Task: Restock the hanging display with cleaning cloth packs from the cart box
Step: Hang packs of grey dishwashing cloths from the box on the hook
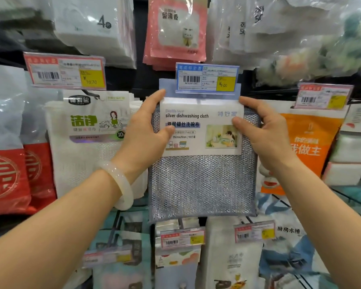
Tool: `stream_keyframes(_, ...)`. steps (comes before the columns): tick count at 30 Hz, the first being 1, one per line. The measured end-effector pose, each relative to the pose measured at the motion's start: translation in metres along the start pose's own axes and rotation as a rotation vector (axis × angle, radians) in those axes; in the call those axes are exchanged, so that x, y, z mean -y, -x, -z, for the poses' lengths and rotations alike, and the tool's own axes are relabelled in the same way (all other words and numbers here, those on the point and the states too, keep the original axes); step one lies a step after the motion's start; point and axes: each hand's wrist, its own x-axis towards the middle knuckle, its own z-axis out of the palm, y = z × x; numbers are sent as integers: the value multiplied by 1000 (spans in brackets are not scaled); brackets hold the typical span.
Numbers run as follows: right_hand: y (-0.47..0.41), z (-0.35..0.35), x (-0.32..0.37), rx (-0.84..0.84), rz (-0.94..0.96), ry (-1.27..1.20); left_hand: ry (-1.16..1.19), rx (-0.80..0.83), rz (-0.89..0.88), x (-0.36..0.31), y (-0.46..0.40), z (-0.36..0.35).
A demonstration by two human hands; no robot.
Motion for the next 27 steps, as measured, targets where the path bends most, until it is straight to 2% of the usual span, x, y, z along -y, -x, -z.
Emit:
stream_keyframes(5, -2, -4, -5, 24, -22, 74, -24, 23, 41, 8, -1, -2)
stream_keyframes(8, 1, -10, -9, 47, -12, 418, -88, -4, 96, 14, -5, -1)
stream_keyframes(11, 21, -26, -13, -18, 261, 783, -223, -20, 68, 19, -5, -7)
stream_keyframes(13, 34, -40, -23, 70, 388, 919, -320, -5, 44, 23, -3, -11)
stream_keyframes(15, 37, -51, -33, 173, 353, 984, -365, -15, 50, 26, -2, -15)
stream_keyframes(17, 34, -56, -40, 175, 337, 1006, -452, -100, 29, 27, 1, -19)
stream_keyframes(19, 29, -60, -44, 193, 334, 1016, -743, -155, -133, 31, 5, -22)
stream_keyframes(21, 25, -63, -48, 227, 337, 1054, -994, -75, -319, 38, 10, -27)
stream_keyframes(22, 23, -65, -50, 236, 342, 1067, -1077, -2, -336, 42, 11, -27)
stream_keyframes(24, 19, -67, -52, 242, 345, 1069, -1205, 103, -257, 50, 9, -29)
stream_keyframes(27, 11, -67, -56, 257, 339, 1063, -1290, 113, -165, 57, 5, -34)
